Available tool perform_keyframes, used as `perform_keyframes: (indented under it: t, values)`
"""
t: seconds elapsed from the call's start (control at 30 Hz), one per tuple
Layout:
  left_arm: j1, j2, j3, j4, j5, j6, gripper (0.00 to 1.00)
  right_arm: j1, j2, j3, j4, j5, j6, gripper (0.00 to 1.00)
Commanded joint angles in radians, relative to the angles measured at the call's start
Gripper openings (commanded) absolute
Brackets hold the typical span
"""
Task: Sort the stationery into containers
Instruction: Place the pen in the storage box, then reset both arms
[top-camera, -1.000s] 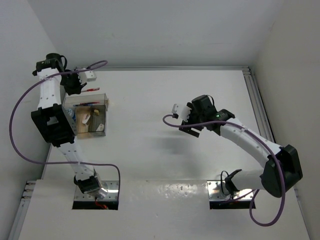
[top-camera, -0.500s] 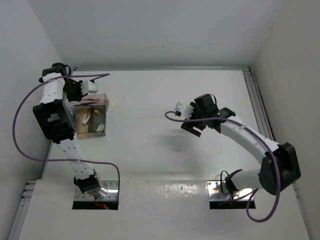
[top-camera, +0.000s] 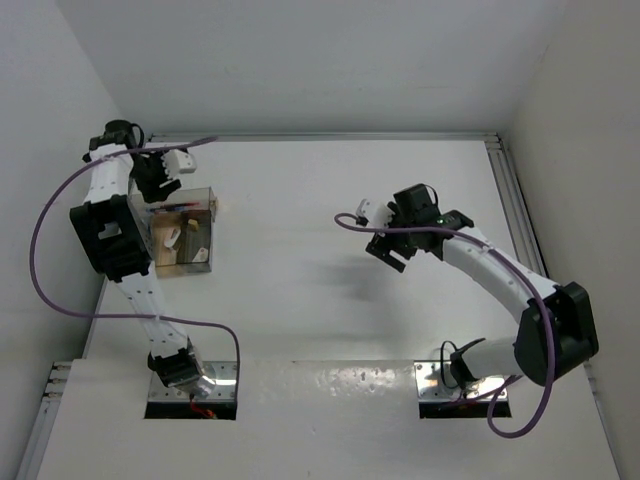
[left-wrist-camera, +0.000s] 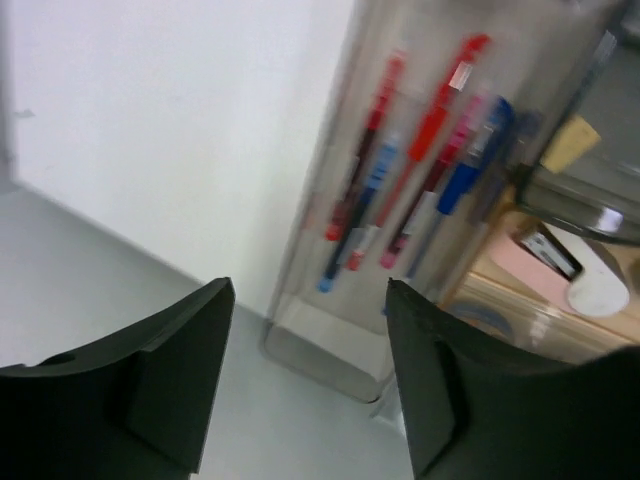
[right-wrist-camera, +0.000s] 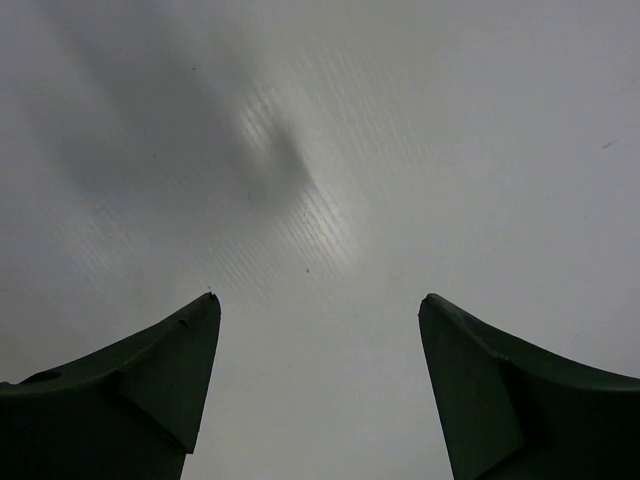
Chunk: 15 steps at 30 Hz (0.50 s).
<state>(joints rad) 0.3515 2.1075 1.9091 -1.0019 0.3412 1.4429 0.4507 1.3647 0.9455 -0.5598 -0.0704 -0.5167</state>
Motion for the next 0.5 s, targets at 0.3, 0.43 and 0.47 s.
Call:
perform_keyframes:
  t: [0.3,0.43,0.47]
  values:
    - [-0.27,-0.377,0.084,0.043,0.098,-0.84,1.0,-0.202,-0.105,0.038,-0.029,-0.108,0.311,0.82]
    - [-0.379,-0.599,-0.255,0.338,0.059,-1.129,1.0,-0.286,-0.133,0.055,-0.057,-0.127,0.45,0.87]
    - [-0.394,-0.679,-0.382,0.383,0.039,-1.204,1.0,-0.296,-0.139,0.05,-0.054,-0.135,0.492,0.88]
